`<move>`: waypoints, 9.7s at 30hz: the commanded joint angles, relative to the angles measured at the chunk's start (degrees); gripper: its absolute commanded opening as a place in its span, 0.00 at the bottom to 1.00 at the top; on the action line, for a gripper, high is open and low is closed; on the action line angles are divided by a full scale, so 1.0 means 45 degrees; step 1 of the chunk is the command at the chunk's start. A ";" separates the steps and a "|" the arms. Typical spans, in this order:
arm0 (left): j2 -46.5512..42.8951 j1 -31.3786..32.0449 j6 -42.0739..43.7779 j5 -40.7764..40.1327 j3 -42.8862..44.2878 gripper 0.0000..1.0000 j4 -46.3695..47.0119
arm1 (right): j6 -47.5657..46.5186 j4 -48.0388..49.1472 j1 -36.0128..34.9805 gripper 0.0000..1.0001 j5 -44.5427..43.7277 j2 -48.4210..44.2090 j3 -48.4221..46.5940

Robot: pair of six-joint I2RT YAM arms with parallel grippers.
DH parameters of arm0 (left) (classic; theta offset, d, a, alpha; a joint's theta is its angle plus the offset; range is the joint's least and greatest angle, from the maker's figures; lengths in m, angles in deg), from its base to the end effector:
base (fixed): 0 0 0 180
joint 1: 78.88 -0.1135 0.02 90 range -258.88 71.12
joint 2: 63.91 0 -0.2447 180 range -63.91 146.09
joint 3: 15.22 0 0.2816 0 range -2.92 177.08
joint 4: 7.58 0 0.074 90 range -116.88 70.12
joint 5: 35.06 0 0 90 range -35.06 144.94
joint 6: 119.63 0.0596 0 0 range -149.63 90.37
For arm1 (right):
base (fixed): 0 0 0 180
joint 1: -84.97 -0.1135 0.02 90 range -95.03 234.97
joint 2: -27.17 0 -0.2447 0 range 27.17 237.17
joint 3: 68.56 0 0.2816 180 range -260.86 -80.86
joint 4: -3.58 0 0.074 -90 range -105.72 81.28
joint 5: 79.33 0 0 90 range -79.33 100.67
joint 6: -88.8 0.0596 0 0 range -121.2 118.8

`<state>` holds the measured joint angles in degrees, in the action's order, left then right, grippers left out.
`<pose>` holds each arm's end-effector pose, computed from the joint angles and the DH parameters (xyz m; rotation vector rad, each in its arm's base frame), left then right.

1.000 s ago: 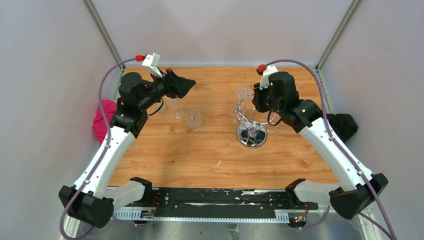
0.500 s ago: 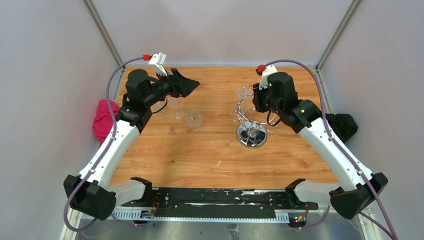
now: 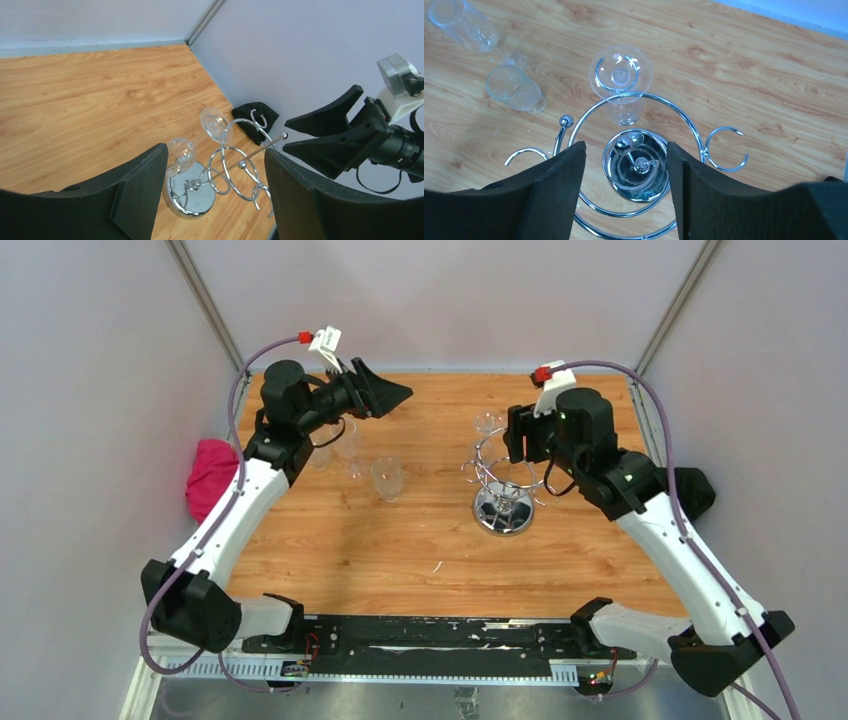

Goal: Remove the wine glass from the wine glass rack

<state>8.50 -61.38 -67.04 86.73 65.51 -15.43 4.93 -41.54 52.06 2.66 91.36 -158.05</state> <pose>0.3237 -0.1350 0.3885 0.1787 1.6821 -1.1666 0.2507 0.1523 0.4090 -0.3535 1.8939 0.3247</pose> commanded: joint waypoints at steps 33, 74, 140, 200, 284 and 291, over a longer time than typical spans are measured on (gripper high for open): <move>0.9410 0.2132 -0.1378 0.5474 0.6149 0.63 0.0863 | 0.0678 0.1553 -0.0206 0.59 -0.2755 -0.4641 0.1325; 1.0540 0.2655 -0.2062 0.5400 0.7246 0.18 0.0849 | 0.0582 0.1961 -0.0207 0.51 -0.3180 -0.5025 0.1838; 1.1039 0.1939 -0.4599 0.6085 0.7759 0.00 0.0857 | 0.0851 0.2534 -0.0207 0.52 -0.3298 -0.5139 0.2561; 1.0431 0.1111 -0.9540 0.5246 0.6681 0.00 0.5748 | 0.0943 0.2552 -0.0202 0.54 -0.2918 -0.4596 0.2700; 0.4707 0.0347 -1.3409 0.4108 0.8301 0.00 1.0099 | 2.3422 2.7601 0.5536 0.63 1.3748 0.8731 -0.1643; 0.4674 0.0487 -1.3413 0.4071 0.8149 0.00 1.0240 | 2.3581 2.7625 0.4974 0.61 1.3407 0.8878 -0.1719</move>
<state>29.81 -59.66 -126.56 106.18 102.14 26.45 110.22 78.32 76.41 63.16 130.72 -163.91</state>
